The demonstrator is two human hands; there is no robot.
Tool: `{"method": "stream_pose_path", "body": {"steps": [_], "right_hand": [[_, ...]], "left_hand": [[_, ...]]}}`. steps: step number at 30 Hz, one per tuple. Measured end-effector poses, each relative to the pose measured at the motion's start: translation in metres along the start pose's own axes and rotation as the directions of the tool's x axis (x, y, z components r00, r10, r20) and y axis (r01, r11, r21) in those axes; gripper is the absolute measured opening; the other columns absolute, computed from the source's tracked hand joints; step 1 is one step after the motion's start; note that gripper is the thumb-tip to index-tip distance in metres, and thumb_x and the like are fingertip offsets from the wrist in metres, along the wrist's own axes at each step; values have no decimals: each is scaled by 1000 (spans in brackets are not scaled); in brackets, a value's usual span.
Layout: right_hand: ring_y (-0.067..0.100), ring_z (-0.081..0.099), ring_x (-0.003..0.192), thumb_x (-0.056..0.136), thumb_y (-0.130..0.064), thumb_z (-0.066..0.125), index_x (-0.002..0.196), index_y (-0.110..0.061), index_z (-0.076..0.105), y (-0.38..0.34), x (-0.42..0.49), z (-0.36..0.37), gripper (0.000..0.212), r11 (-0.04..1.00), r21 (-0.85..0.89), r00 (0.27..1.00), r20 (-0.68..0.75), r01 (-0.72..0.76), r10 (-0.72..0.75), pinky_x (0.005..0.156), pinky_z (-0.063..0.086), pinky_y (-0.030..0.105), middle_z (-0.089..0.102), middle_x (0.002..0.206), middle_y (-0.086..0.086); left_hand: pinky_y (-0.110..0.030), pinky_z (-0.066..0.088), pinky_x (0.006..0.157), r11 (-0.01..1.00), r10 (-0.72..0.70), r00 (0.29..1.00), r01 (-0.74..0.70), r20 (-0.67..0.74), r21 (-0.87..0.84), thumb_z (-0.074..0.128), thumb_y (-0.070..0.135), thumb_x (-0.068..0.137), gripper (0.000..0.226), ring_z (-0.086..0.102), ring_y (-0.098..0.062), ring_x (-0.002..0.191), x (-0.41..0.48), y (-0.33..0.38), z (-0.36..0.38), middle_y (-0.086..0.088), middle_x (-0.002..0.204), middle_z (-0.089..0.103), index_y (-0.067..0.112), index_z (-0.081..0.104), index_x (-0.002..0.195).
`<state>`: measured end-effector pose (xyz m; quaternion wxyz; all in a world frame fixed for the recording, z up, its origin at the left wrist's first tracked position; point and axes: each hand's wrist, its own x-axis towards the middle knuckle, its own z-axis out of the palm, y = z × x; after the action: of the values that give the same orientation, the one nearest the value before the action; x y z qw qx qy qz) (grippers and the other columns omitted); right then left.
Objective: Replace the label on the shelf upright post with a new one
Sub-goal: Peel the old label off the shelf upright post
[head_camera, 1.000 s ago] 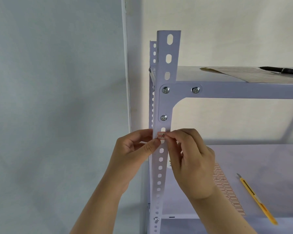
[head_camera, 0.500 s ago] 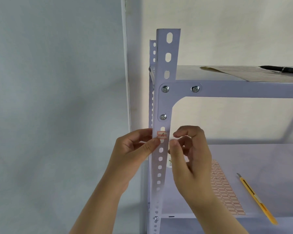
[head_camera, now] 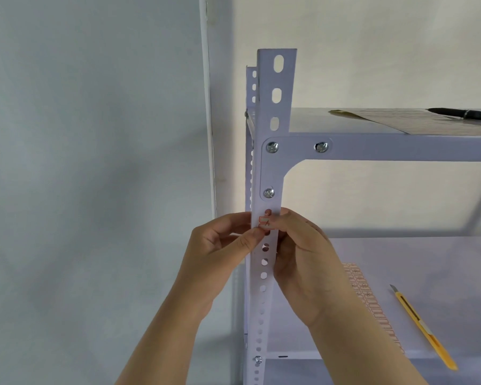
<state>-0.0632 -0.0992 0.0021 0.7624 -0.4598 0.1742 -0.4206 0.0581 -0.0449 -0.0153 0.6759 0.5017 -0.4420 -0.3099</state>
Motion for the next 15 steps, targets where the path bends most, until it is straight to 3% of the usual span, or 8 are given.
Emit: {"method": "stream_pose_path", "body": {"steps": [4,9,12,15], "right_hand": [[38,56,91,80,-5,55,92,3,66,-3,4,1,19,1000,-5,999,42,-31,31,82,47,46,60,93,24],[36,56,88,84,0,51,79,-2,64,-3,7,1,15,999,-38,999,43,-30,31,68,53,37,59,87,21],[38,56,87,74,-3,53,88,6,66,0,11,0,21,996,-88,999,24,-27,29,73,50,41,61,89,24],[38,55,90,77,-1,54,93,12,60,0,10,-5,22,998,-56,998,61,-31,35,78,48,43,62,93,24]], "left_hand": [[-14,53,65,1000,1,1000,-1,0,14,69,6,86,23,73,-7,76,0,0,0,-1,96,81,17,78,105],[-15,53,66,1000,3,1000,-3,3,4,70,6,85,23,73,-8,76,1,-1,0,-1,95,82,16,78,104],[-17,55,70,1000,5,1000,-5,16,-18,73,17,77,30,75,-12,80,1,-2,-1,-3,97,81,13,77,107],[-18,56,71,1000,12,1000,-12,23,-13,72,25,71,39,76,-11,82,2,-3,-2,-2,98,81,13,77,108]]}}
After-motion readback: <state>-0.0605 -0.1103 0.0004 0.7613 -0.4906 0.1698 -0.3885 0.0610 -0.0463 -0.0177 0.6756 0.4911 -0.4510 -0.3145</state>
